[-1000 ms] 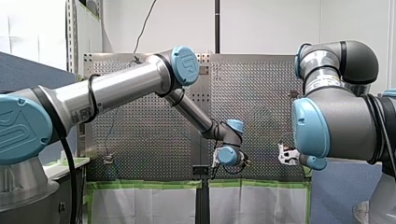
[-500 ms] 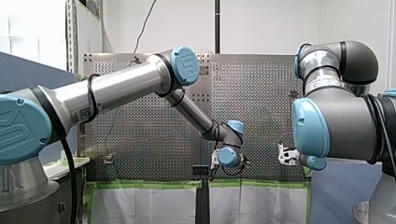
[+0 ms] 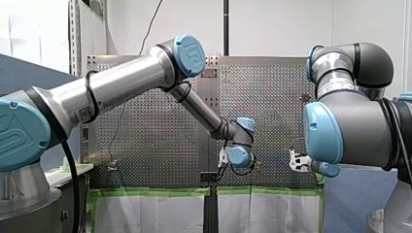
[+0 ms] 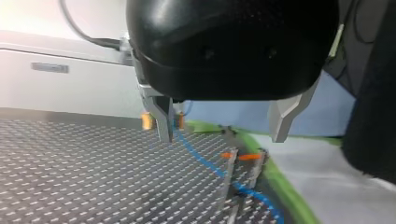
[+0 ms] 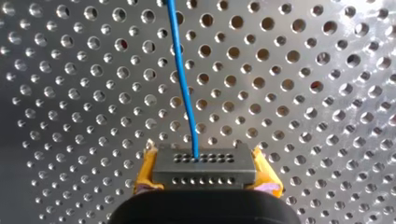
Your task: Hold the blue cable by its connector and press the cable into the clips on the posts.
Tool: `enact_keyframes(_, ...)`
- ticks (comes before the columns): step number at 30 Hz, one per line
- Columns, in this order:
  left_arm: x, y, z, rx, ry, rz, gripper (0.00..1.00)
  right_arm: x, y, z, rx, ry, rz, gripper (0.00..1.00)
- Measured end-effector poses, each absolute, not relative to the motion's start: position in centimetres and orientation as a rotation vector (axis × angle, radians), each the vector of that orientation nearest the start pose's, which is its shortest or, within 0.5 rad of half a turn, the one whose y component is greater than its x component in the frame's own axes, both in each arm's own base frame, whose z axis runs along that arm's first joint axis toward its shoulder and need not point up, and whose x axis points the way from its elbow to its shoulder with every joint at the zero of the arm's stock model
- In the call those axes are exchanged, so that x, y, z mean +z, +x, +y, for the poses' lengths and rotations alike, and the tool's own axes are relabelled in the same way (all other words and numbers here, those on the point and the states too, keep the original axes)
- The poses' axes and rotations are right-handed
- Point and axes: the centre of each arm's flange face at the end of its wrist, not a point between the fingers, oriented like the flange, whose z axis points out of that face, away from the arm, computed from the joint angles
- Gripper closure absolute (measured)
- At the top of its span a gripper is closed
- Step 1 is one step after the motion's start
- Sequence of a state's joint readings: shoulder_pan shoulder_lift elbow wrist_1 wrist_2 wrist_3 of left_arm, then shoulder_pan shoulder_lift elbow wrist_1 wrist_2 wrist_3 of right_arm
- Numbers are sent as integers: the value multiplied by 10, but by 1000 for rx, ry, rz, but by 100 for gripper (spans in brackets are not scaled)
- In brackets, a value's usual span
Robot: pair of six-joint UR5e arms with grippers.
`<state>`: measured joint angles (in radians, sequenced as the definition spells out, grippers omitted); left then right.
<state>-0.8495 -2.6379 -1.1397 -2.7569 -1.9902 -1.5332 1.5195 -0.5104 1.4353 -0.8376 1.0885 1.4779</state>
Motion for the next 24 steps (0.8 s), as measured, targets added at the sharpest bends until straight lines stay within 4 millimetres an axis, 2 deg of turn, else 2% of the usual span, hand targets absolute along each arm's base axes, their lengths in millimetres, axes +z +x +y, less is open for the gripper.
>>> enact_keyframes(8, 50, 421, -616, -209, 421, 1680, 0, -50, 144, -693, 1440, 1616, -967, 100)
enact_keyframes(17, 79, 418, -581, -112, 352, 1714, 0, -51, 149, -691, 1453, 1642, -960, 100)
enact_keyframes(24, 98, 406, -553, -38, 315, 1766, 0, -51, 153, -690, 1465, 1651, -954, 100)
